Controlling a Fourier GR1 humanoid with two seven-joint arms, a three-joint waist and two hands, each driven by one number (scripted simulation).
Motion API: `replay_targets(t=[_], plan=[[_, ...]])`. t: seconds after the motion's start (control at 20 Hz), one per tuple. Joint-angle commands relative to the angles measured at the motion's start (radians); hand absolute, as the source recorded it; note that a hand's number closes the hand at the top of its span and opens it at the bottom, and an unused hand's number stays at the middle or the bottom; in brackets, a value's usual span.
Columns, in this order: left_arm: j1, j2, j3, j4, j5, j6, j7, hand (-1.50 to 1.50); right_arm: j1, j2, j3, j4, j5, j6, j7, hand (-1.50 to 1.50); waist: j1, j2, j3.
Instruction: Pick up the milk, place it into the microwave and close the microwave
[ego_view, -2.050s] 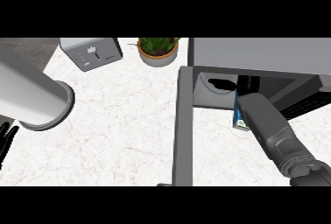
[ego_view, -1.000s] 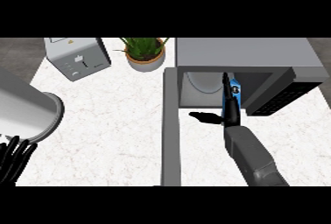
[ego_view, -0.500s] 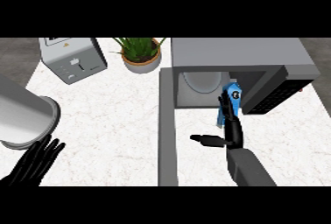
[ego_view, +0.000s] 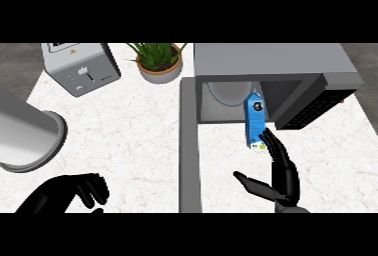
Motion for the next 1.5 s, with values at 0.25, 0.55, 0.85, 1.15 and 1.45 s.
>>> replay_targets(t=[0.25, 0.55, 0.85, 1.15, 1.45], plan=[[-0.192, -0.006, -0.188, 0.122, -0.205, 0.175, 0.007, 1.5, 0.312, -0.106, -0.006, -0.443, -0.094, 0.067, 0.125, -1.5, 0.002, 0.006, 0.001], [-0.297, -0.007, -0.289, 0.296, -0.3, 0.234, -0.093, 1.5, 0.393, -0.196, -0.081, -0.594, -0.152, 0.111, 0.191, -1.5, 0.009, 0.008, 0.001], [-0.467, -0.007, -0.559, 0.458, -0.339, 0.502, -0.112, 1.5, 0.373, -0.233, -0.107, -0.646, -0.122, 0.098, 0.224, -1.5, 0.0, 0.01, 0.0], [-0.629, -0.006, -0.725, 0.643, -0.267, 0.674, -0.001, 1.5, 0.428, -0.261, -0.127, -0.779, -0.164, 0.13, 0.285, -1.5, -0.005, 0.01, 0.001], [-0.741, -0.006, -0.941, 0.834, -0.051, 0.809, 0.018, 1.5, 0.44, -0.279, -0.104, -0.875, -0.192, 0.186, 0.305, -1.5, -0.046, 0.018, 0.0]])
